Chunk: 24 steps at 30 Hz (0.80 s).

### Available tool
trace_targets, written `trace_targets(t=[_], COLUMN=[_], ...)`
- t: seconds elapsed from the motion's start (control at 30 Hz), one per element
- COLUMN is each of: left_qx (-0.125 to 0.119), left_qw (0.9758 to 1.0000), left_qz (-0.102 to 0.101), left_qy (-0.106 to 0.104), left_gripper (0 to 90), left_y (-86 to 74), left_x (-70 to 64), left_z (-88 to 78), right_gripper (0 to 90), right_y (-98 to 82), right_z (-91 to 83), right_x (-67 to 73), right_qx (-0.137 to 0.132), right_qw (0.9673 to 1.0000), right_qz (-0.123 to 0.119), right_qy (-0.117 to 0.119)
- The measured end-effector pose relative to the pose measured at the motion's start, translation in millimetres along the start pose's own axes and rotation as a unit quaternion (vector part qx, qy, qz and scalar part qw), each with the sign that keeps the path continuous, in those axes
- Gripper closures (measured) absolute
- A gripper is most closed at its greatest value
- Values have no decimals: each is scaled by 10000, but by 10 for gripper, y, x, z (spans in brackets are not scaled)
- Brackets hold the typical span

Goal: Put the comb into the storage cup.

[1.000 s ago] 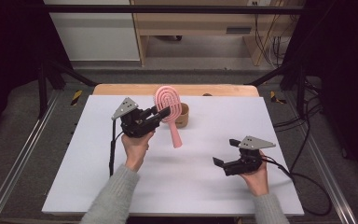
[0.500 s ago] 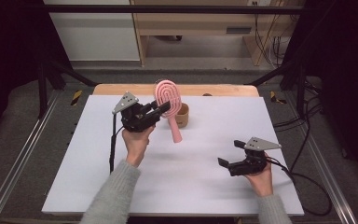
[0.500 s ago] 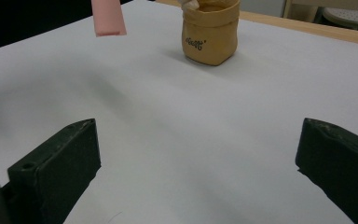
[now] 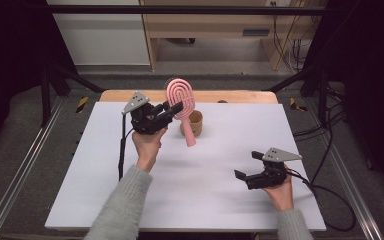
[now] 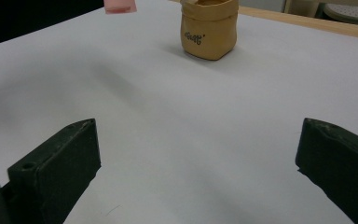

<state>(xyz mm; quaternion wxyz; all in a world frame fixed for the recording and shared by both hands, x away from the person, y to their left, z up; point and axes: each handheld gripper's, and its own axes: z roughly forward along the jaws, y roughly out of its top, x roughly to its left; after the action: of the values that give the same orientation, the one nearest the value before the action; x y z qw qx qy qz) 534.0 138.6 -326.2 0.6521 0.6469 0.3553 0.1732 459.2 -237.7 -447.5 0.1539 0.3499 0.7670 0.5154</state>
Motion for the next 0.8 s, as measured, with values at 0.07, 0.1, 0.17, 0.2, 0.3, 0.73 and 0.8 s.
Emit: trace_targets(t=[0.07, 0.1, 0.17, 0.2, 0.3, 0.73, 0.8], left_qx=[0, 10, -4, -11, -7, -29, -26], left_qw=[10000, 10000, 10000, 10000, 10000, 9999, 9999], left_qz=[18, 24, 35, 29, 65, 90, 77], left_qy=[9, 17, 27, 19, 36, 80, 87], left_gripper=[640, 640, 640, 640, 640, 640, 640], left_y=[22, 33, 54, 64, 97, 199, 211], left_x=[3, 2, 2, 4, 2, -15, -10], left_z=[15, 23, 39, 46, 76, 216, 236], right_gripper=[2, 2, 2, 2, 2, 2, 2], right_y=[-1, -2, -3, -4, -4, -3, -3], right_z=[0, 0, 0, 0, 1, -7, -7], right_x=[-2, -3, -6, -7, -7, -12, -12], right_qx=[0, -6, -2, -5, -7, -31, -30], right_qw=[10000, 10000, 10000, 10000, 10000, 10000, 10000], right_qz=[5, 11, 2, -5, 2, -6, -3], right_qy=[-1, 3, -9, -11, -4, -8, -7])
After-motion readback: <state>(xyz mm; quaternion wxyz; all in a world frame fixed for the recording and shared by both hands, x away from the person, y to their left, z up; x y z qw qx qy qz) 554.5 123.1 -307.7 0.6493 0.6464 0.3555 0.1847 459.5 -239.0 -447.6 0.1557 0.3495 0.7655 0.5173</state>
